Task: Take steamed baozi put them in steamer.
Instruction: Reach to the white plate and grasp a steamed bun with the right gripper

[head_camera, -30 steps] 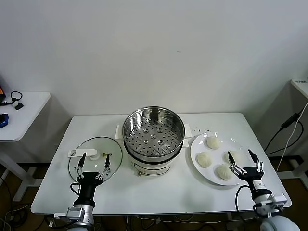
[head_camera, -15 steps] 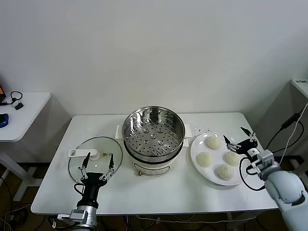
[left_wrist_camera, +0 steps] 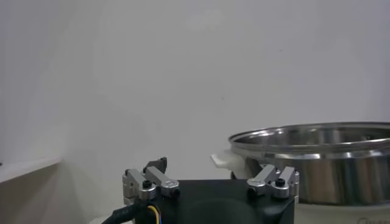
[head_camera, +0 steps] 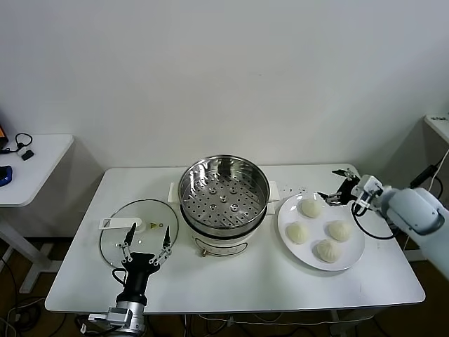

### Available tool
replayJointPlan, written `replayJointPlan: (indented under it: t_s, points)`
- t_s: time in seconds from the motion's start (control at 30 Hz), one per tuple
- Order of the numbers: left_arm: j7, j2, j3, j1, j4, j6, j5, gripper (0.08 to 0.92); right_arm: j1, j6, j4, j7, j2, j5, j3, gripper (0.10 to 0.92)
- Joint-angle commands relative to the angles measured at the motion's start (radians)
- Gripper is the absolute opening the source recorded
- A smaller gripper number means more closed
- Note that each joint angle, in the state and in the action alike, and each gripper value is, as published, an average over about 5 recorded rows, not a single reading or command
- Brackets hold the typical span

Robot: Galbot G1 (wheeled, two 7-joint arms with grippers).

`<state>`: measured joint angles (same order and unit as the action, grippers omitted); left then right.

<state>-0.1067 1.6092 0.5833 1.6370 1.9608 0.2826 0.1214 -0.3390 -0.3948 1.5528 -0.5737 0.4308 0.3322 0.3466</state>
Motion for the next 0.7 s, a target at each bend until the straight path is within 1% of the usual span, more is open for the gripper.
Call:
replayJointPlan:
  t_s: [0.03,0.17,0.33,0.7]
  points:
    - [-0.002,0.024,-0.002,0.0,-0.006,0.012,0.004,0.823,0.871,0.093,-0.172,-0.262,-0.054,0.07,0.993,0.823]
    - [-0.004,0.023,-0.002,0.001,-0.009,0.015,0.006,0.823,1.035,0.163,-0.206,-0.332,-0.002,0.08,1.188,0.823]
    - [-0.007,0.025,-0.01,0.001,-0.016,0.02,0.011,0.823,1.124,0.234,-0.244,-0.372,0.077,0.112,1.337,0.823]
    - [-0.011,0.023,-0.016,-0.002,-0.029,0.034,0.018,0.823,1.07,0.276,-0.391,-0.43,0.253,0.146,1.367,0.823]
